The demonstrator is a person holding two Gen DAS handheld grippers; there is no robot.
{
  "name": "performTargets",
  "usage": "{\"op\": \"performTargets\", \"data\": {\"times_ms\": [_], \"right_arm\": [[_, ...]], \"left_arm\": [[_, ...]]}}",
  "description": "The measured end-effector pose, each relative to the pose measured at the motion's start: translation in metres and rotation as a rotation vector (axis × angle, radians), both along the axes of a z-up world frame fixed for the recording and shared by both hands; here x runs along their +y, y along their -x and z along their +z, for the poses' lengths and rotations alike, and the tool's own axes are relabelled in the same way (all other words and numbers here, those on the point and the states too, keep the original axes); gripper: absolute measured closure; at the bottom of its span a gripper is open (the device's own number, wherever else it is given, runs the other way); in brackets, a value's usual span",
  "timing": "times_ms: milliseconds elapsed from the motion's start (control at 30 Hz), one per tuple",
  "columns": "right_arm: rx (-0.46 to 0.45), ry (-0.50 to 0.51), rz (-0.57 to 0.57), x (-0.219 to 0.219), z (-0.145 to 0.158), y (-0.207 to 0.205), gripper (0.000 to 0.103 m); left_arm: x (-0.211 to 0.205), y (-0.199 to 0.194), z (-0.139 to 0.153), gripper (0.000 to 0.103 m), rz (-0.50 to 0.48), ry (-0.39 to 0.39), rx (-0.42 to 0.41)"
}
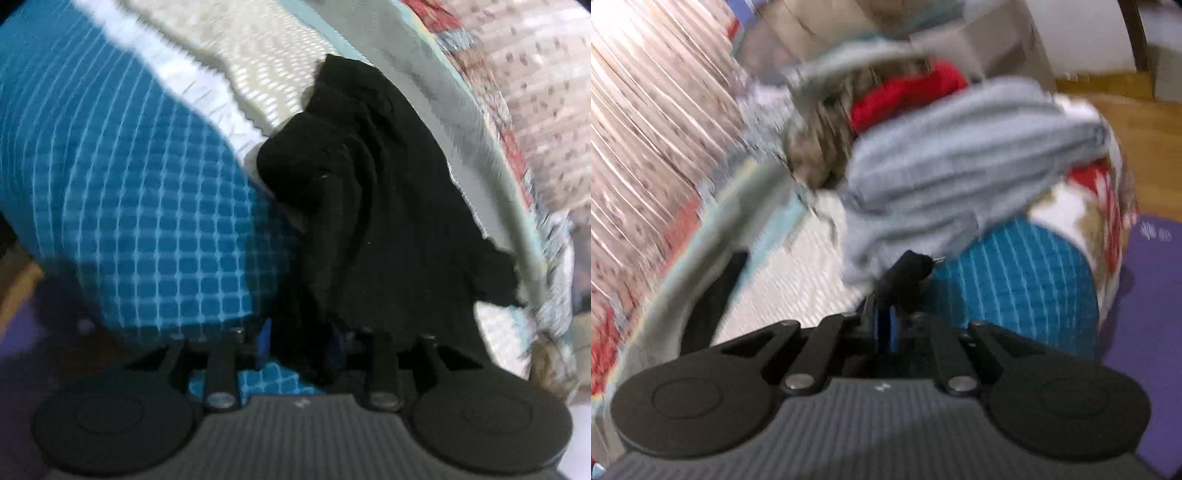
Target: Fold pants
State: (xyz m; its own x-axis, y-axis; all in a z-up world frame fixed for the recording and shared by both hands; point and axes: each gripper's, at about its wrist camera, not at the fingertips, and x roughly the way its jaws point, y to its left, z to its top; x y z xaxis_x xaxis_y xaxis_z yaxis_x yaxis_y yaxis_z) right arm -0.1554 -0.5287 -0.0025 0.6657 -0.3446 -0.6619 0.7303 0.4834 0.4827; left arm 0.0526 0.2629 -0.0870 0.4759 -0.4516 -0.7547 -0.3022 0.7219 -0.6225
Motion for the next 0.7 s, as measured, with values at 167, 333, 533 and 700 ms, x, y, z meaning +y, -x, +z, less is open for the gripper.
{"op": "performTargets", "data": {"times_ms": [167, 333, 533, 700], "right_arm": [[-0.027, 0.065, -0.088, 0.015, 0.007, 0.01, 0.087], [0.022, 0.29, -0.145, 0.036, 0.027, 0.004, 0.066], [-0.064, 0.313, -0.132, 0.033, 0.049, -0.007, 0.062], [-0.138, 0.145, 0.173, 0.032, 0.076, -0.088, 0.062]], "left_arm": [[0.031, 0.006, 0.022, 0.057, 0.066, -0.045, -0.058], [0.063, -0.002, 0.051, 0.057, 0.166, -0.133, -0.142], [0.049, -0.08, 0.088, 0.057, 0.052, -0.308, -0.229], [-0.019, -0.176, 0.109, 0.049, -0.161, -0.547, -0.355]]}}
